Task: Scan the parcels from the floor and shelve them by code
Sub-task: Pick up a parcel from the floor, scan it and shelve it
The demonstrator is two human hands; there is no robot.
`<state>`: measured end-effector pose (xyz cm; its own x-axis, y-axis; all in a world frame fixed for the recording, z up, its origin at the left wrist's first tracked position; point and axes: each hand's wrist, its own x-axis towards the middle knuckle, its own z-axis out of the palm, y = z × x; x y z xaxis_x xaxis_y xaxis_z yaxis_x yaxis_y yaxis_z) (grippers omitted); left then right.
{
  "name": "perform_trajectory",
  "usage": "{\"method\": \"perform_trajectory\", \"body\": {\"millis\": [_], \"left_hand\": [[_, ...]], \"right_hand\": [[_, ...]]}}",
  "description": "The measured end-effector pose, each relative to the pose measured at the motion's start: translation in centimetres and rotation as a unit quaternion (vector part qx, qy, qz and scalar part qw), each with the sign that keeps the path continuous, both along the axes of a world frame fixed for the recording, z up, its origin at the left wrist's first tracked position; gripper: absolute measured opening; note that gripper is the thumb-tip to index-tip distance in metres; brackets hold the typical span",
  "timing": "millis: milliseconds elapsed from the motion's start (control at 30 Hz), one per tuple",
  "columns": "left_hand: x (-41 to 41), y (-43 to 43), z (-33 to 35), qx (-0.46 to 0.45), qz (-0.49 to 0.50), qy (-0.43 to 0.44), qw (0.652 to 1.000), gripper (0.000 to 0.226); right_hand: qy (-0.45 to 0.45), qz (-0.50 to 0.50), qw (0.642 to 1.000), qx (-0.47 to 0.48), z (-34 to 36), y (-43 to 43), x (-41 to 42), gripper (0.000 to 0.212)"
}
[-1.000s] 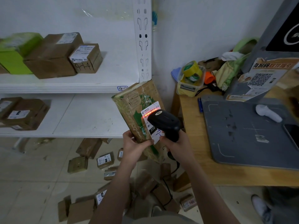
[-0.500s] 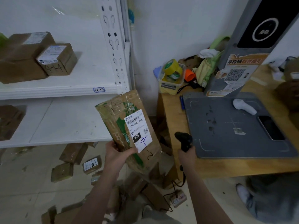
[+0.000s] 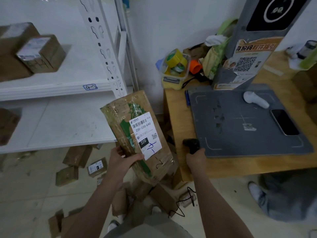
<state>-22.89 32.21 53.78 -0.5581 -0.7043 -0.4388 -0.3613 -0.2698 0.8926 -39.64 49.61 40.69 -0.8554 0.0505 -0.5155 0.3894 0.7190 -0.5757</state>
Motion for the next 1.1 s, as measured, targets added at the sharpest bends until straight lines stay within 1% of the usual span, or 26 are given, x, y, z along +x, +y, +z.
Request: {"method": "perform_trajectory", "body": {"millis": [100, 133, 167, 233, 267, 300, 367, 400, 467, 500, 567, 633, 700, 800, 867, 1000, 1067, 1100], "left_hand": [[0.3, -0.3, -0.2, 0.009, 0.002, -0.014, 1.0, 0.041], [0.4, -0.5, -0.3, 0.014, 0.006, -0.022, 1.0, 0.045], [0.6, -0.5, -0.2, 0.018, 0.008, -0.033, 0.999, 0.059], [1.0, -1.0, -0.6, 0.019, 0.01, -0.042, 0.999, 0.098], [1.3, -1.2, -0.8, 0.017, 0.012, -0.044, 0.999, 0.105], [1.7, -1.5, -1.0, 0.014, 0.015, -0.042, 0.999, 0.108], [2.4, -1.9, -0.3, 0.024, 0.024, -0.036, 0.999, 0.106], [2.8, -2.2, -0.1, 0.033, 0.033, -0.03, 0.998, 0.101], [3.6, -3.0, 0.2, 0.05, 0.049, -0.011, 0.997, 0.084], [4.2, -3.5, 0.2, 0.055, 0.056, 0.002, 0.997, 0.07], [5.6, -4.5, 0.5, 0.052, 0.07, 0.023, 0.996, 0.043], [7.3, -5.5, 1.0, 0.042, 0.083, 0.039, 0.995, 0.035], [9.6, -6.7, 1.3, 0.039, 0.105, 0.047, 0.993, 0.039], [13.9, -8.8, 1.8, 0.042, 0.114, 0.048, 0.991, 0.053], [17.1, -10.4, 1.9, 0.047, 0.127, 0.053, 0.989, 0.049], [24.2, -13.3, 1.7, 0.071, 0.176, 0.052, 0.98, 0.049], [27.7, -14.8, 1.5, 0.074, 0.2, 0.047, 0.976, 0.051], [29.3, -15.5, 1.4, 0.075, 0.21, 0.046, 0.974, 0.057]], "right_hand": [[0.017, -0.009, 0.998, 0.056, -0.1, -0.5, 0.3, 0.052], [0.024, -0.014, 0.996, 0.081, 0.1, -0.7, 0.4, 0.056], [0.034, -0.023, 0.994, 0.102, 0.4, -1.0, 0.7, 0.058], [0.068, -0.052, 0.989, 0.125, 1.3, -1.6, 1.2, 0.062], [0.093, -0.068, 0.986, 0.125, 1.8, -2.0, 1.5, 0.063], [0.122, -0.081, 0.982, 0.118, 2.4, -2.6, 1.9, 0.063], [0.18, -0.087, 0.976, 0.083, 3.7, -4.0, 2.7, 0.061], [0.199, -0.08, 0.975, 0.055, 4.4, -4.8, 3.1, 0.06], [0.213, -0.054, 0.975, -0.022, 5.7, -6.5, 4.1, 0.055], [0.208, -0.039, 0.975, -0.068, 6.2, -7.5, 4.6, 0.052], [0.194, -0.007, 0.969, -0.156, 7.2, -9.5, 5.9, 0.043], [0.172, 0.021, 0.959, -0.225, 8.3, -11.7, 7.5, 0.035], [0.136, 0.069, 0.952, -0.265, 9.1, -13.7, 9.4, 0.03], [0.053, 0.171, 0.934, -0.31, 10.3, -16.3, 12.9, 0.025], [-0.011, 0.23, 0.917, -0.325, 10.9, -18.0, 15.7, 0.023], [-0.158, 0.28, 0.888, -0.328, 11.2, -21.4, 22.1, 0.032], [-0.193, 0.312, 0.868, -0.335, 10.4, -23.0, 25.2, 0.041], [-0.201, 0.328, 0.861, -0.332, 9.8, -23.8, 26.6, 0.047]]}}
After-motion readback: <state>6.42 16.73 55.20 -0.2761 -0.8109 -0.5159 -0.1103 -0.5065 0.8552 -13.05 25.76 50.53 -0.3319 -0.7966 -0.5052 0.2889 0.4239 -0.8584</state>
